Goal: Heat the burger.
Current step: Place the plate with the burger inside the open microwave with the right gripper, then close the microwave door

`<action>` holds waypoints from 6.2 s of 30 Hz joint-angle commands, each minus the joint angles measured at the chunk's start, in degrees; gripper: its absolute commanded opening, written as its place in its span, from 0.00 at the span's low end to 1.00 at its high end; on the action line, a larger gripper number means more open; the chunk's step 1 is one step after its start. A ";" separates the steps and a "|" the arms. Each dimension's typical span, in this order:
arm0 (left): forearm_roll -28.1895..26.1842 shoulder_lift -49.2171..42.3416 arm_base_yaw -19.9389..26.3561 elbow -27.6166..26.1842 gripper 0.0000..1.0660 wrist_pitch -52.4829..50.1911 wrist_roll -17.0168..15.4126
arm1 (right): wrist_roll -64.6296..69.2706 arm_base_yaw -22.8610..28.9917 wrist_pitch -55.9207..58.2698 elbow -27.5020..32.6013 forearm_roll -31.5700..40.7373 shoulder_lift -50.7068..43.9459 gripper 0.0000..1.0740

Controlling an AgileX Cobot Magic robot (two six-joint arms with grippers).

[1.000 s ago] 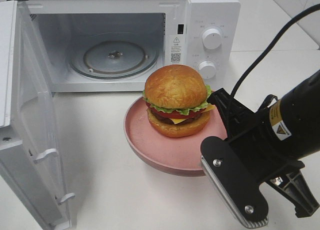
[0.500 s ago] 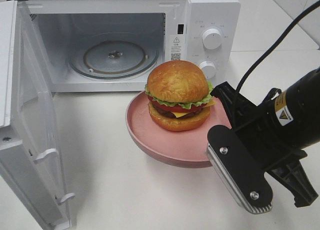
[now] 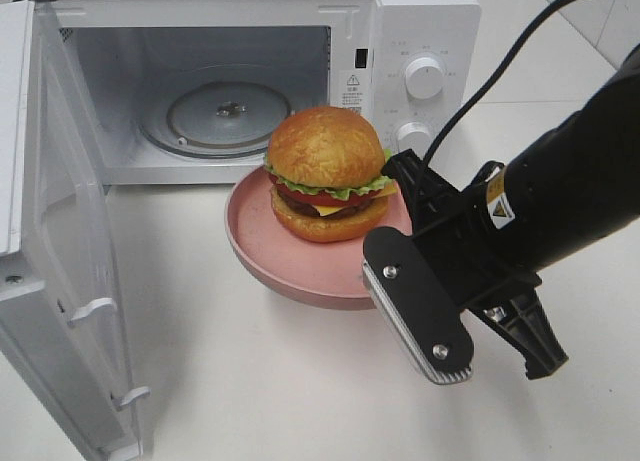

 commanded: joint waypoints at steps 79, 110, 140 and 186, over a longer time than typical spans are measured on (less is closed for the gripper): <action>0.06 -1.20 0.06 0.06 0.94 -0.52 0.00 | 15.24 2.01 4.41 -56.38 -9.05 42.63 0.00; 0.06 -1.20 0.06 0.06 0.94 -0.52 0.00 | 16.50 -1.60 4.70 -72.25 -10.94 51.91 0.00; 0.06 -1.20 0.06 0.06 0.94 -0.52 0.00 | 17.99 -1.66 5.27 -75.29 -8.37 54.95 0.38; 0.06 -1.20 0.06 0.06 0.94 -0.52 0.00 | 22.29 -1.55 -8.19 -31.00 -7.33 26.64 0.71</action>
